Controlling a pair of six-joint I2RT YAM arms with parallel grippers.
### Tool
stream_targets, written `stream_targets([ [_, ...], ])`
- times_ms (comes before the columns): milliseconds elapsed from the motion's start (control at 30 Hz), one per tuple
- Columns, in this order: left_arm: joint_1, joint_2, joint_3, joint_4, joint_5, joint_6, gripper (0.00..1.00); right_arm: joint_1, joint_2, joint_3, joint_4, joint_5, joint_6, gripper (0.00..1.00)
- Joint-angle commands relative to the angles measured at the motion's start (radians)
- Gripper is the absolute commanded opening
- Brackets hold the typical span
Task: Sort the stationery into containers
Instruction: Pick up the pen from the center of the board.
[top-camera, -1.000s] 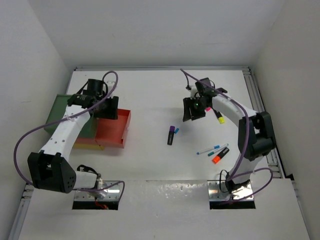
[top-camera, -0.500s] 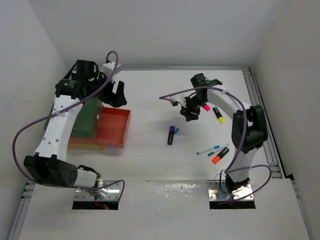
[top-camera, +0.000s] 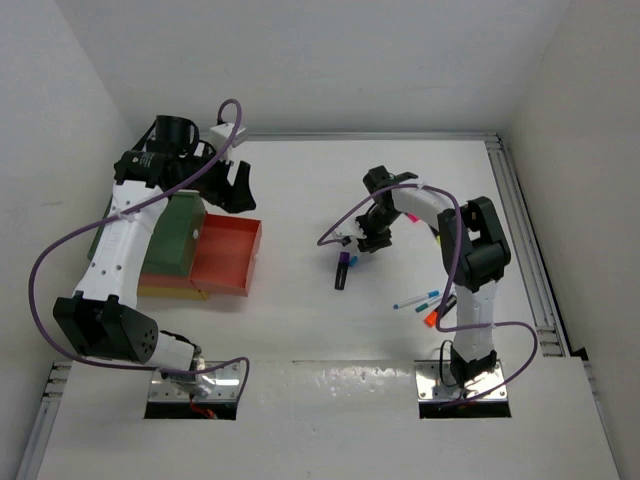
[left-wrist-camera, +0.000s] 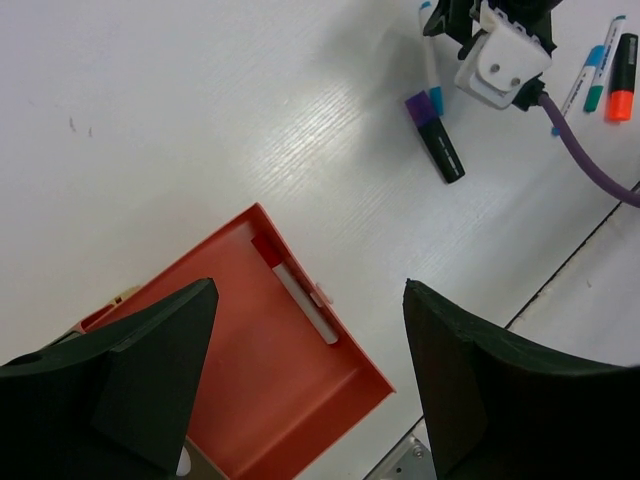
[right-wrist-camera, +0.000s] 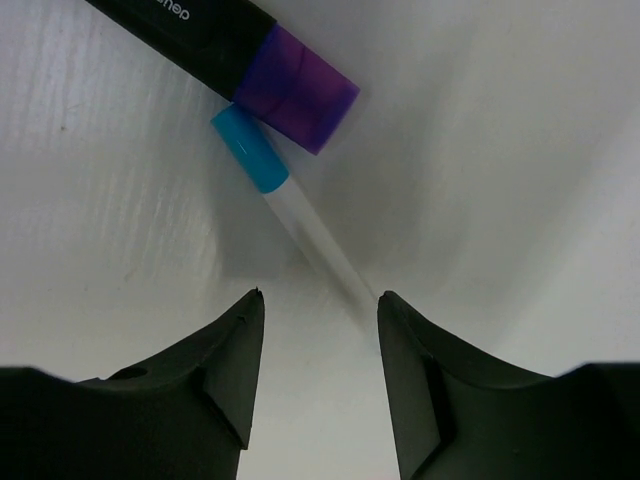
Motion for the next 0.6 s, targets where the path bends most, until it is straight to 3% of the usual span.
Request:
stream_targets([
  [0,0.023,-0.020,-0.011,0.000,0.011,0.020,0.81,0.017,0.029,-0.020,0.033,0.018,-0.097,0.48],
  [233,0.043,-0.015,-0.024,-0.004,0.008,0.015,0.81,0.028,0.096,0.021,-0.036,0.070,-0.168,0.40],
  [367,0.045,-0.006,-0.018,0.000,-0.032,0.014,0.80,0.028,0.134,0.073,-0.141,0.111,-0.232,0.26],
  [400,0.043,-0.005,-0.008,0.000,-0.035,0.014,0.80,0.025,0.122,0.064,-0.145,0.120,-0.261,0.17],
  [567,0.045,-0.001,0.022,0.003,-0.044,0.000,0.80,0.020,0.012,-0.100,-0.084,0.125,-0.260,0.01],
])
